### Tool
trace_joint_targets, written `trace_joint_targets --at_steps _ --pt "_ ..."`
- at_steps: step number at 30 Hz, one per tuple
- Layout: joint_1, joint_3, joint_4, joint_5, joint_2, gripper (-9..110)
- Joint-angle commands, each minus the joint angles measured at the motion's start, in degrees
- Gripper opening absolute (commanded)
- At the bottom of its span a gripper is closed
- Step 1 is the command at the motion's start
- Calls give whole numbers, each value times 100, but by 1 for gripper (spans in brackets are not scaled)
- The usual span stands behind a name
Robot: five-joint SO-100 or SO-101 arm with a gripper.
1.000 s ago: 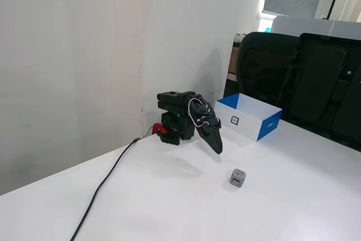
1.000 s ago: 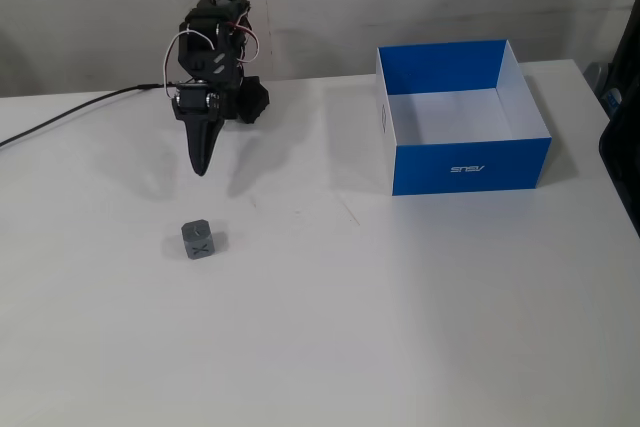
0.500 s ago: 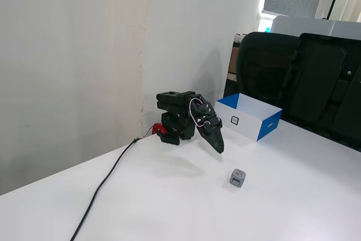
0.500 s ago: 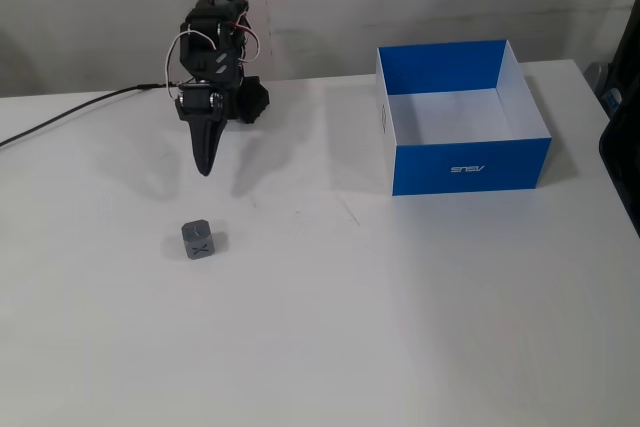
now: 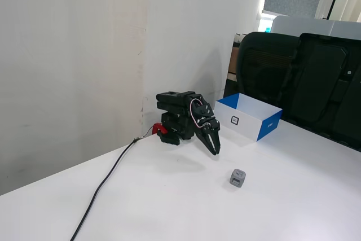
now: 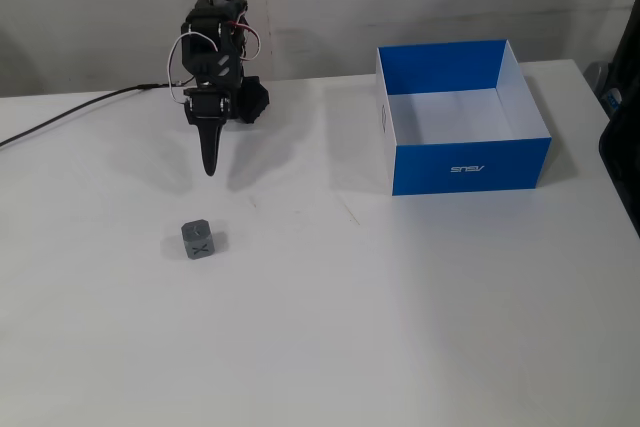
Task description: Grasp the gray block and put it in the box.
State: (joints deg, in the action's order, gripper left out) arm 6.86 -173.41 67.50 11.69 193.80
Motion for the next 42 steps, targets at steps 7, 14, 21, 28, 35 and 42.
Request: trace_joint_targets --at_steps 7,14,21,28,35,42 --pt "229 940 -729 70 -1538 1" --pt "457 2531 -1354 202 -4175 1" --pt "501 3480 -1213 923 -5106 1" --pt "510 5142 -853 2021 -7137 1" --pt "431 6460 -308 3542 -8183 1" --pt "308 8112 1151 4922 -9264 1"
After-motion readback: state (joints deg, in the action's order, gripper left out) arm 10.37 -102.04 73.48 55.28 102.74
